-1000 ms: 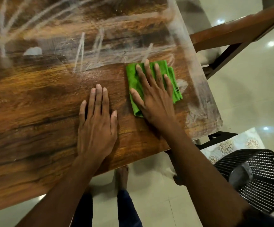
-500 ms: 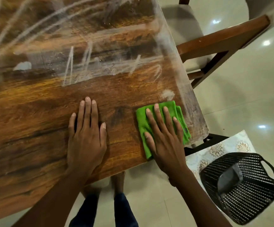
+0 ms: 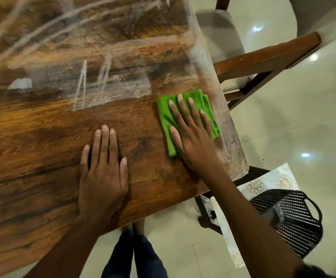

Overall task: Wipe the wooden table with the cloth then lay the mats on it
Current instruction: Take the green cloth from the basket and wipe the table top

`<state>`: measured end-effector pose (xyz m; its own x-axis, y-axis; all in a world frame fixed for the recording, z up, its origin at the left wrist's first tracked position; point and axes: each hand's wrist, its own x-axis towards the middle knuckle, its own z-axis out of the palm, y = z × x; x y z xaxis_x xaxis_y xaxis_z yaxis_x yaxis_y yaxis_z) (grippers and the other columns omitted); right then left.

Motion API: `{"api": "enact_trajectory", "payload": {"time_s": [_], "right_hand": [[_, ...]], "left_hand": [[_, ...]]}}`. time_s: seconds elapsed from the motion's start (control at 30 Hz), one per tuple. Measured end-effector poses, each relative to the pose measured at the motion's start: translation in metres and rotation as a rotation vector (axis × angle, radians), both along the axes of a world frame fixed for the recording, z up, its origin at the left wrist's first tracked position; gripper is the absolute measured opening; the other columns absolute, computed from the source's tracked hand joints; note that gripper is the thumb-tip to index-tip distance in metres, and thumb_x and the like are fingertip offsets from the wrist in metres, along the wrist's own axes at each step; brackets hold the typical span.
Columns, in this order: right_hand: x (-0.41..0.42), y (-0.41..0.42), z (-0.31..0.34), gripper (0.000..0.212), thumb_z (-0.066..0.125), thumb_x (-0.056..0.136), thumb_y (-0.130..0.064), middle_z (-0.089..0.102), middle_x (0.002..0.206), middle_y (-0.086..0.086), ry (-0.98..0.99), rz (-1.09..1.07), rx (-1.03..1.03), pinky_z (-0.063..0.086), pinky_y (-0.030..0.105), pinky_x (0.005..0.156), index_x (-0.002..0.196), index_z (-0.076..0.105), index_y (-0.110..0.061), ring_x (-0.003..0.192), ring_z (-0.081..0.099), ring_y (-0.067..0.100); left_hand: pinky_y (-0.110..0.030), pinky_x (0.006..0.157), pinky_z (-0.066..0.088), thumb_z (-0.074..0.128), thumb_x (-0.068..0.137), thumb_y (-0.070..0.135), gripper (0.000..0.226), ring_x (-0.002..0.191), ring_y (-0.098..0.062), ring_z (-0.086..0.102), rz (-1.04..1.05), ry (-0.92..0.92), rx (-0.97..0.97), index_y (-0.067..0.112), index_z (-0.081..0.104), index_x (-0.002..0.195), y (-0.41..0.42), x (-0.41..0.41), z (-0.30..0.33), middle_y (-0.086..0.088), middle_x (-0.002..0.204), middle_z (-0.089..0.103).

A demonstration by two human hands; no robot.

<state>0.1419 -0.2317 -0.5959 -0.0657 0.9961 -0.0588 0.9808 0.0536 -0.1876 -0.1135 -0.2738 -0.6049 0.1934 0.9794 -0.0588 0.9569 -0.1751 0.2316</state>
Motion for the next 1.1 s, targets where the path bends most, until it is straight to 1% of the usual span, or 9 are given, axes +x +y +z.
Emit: {"api": "enact_trajectory", "payload": {"time_s": [0.13,0.23,0.4,0.5,0.6,0.8,0.93,1.0,1.1], "right_hand": [[0.026,-0.086,0.008,0.063,0.025,0.113,-0.045,-0.001,0.180,-0.003,0.017,-0.061,-0.069,0.014,0.057,0.132,0.171,0.012,-0.026,0.167,-0.002,0.021],[0.032,-0.098,0.010,0.064,0.024,0.112,-0.047,-0.001,0.180,-0.004,0.037,-0.068,-0.106,0.014,0.058,0.132,0.171,0.012,-0.027,0.167,-0.002,0.021],[0.031,0.012,0.005,0.065,0.024,0.113,-0.050,-0.003,0.180,-0.001,0.023,-0.026,-0.021,0.011,0.052,0.133,0.172,0.009,-0.028,0.166,-0.005,0.019],[0.033,0.101,-0.002,0.064,0.026,0.113,-0.050,0.006,0.180,0.001,-0.016,-0.011,0.055,0.014,0.051,0.132,0.171,0.015,-0.027,0.167,0.003,0.022],[0.038,0.128,-0.008,0.062,0.025,0.113,-0.049,0.012,0.179,0.001,-0.034,0.009,0.094,0.015,0.049,0.131,0.171,0.019,-0.027,0.166,0.009,0.022],[0.075,-0.003,0.000,0.062,0.028,0.116,-0.043,-0.003,0.180,-0.001,0.029,0.007,-0.020,0.012,0.052,0.133,0.172,0.008,-0.027,0.166,-0.005,0.019],[0.092,-0.102,0.006,0.064,0.032,0.113,-0.040,-0.002,0.180,-0.001,0.056,-0.026,-0.089,0.019,0.058,0.131,0.171,0.011,-0.024,0.167,-0.001,0.022],[0.093,-0.115,0.005,0.066,0.034,0.112,-0.041,-0.001,0.180,-0.001,0.047,-0.028,-0.100,0.019,0.058,0.131,0.171,0.013,-0.023,0.167,0.000,0.022],[0.093,-0.080,0.002,0.066,0.030,0.112,-0.044,-0.002,0.180,0.001,0.074,0.006,-0.058,0.015,0.056,0.132,0.171,0.012,-0.023,0.167,-0.003,0.022]], "left_hand": [[-0.050,0.133,0.012,0.024,0.110,0.038,0.069,0.166,-0.022,0.003,0.005,-0.005,-0.020,0.010,0.004,0.170,0.001,-0.001,-0.002,-0.009,0.179,0.003],[-0.051,0.133,0.012,0.025,0.110,0.038,0.070,0.166,-0.023,0.004,0.005,-0.014,-0.022,0.009,0.005,0.170,0.002,0.000,-0.002,-0.009,0.179,0.003],[-0.055,0.131,0.018,0.030,0.108,0.035,0.070,0.166,-0.024,0.008,0.010,-0.022,-0.003,0.008,0.011,0.170,0.002,0.001,0.001,-0.010,0.179,0.007],[-0.056,0.130,0.021,0.031,0.108,0.034,0.069,0.166,-0.024,0.010,0.016,-0.024,0.013,0.008,0.014,0.170,0.003,0.002,0.000,-0.009,0.178,0.010],[-0.057,0.129,0.022,0.029,0.108,0.036,0.068,0.165,-0.025,0.013,0.010,-0.016,0.037,0.008,0.016,0.169,0.004,0.002,-0.006,-0.009,0.178,0.012],[-0.057,0.129,0.020,0.028,0.108,0.038,0.068,0.165,-0.023,0.012,0.044,-0.046,0.031,0.009,0.019,0.169,0.004,0.007,-0.003,-0.008,0.178,0.014],[-0.058,0.129,0.020,0.029,0.107,0.037,0.069,0.166,-0.024,0.010,0.023,-0.030,0.019,0.011,0.016,0.170,0.005,0.005,-0.006,-0.006,0.179,0.010],[-0.060,0.129,0.020,0.028,0.107,0.037,0.069,0.166,-0.023,0.008,0.026,-0.036,0.011,0.012,0.014,0.170,0.005,0.004,-0.008,-0.005,0.179,0.008],[-0.059,0.130,0.018,0.027,0.108,0.038,0.069,0.166,-0.022,0.007,0.026,-0.051,0.002,0.013,0.013,0.171,0.004,0.004,-0.008,-0.004,0.179,0.006]]}}
